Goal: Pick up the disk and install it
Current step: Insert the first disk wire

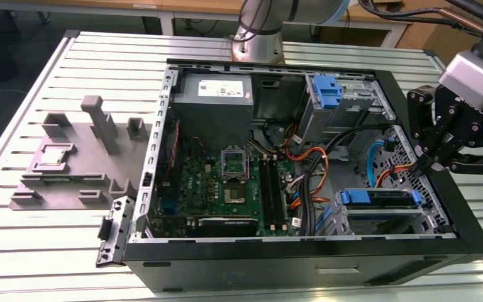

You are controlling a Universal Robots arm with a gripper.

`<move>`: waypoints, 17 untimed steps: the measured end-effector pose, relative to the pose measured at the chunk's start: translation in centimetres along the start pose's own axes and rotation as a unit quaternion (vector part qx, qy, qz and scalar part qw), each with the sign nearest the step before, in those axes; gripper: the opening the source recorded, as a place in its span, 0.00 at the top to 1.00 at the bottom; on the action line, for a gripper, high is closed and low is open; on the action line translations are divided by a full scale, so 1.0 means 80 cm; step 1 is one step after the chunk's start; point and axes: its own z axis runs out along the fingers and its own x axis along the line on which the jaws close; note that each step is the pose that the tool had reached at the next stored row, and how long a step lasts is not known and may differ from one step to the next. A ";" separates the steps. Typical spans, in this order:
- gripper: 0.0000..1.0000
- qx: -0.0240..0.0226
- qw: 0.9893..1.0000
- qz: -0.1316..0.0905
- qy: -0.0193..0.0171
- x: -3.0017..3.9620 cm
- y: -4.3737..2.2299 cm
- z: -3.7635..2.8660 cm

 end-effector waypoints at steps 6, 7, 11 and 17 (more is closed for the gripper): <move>0.90 0.001 0.999 -0.054 0.001 0.0000 0.0000 0.0004; 0.90 0.001 0.998 -0.059 0.001 0.0000 0.0000 0.0005; 0.90 0.001 0.998 -0.061 0.001 0.0000 0.0000 0.0005; 0.90 0.001 0.998 -0.061 0.001 0.0000 0.0000 0.0005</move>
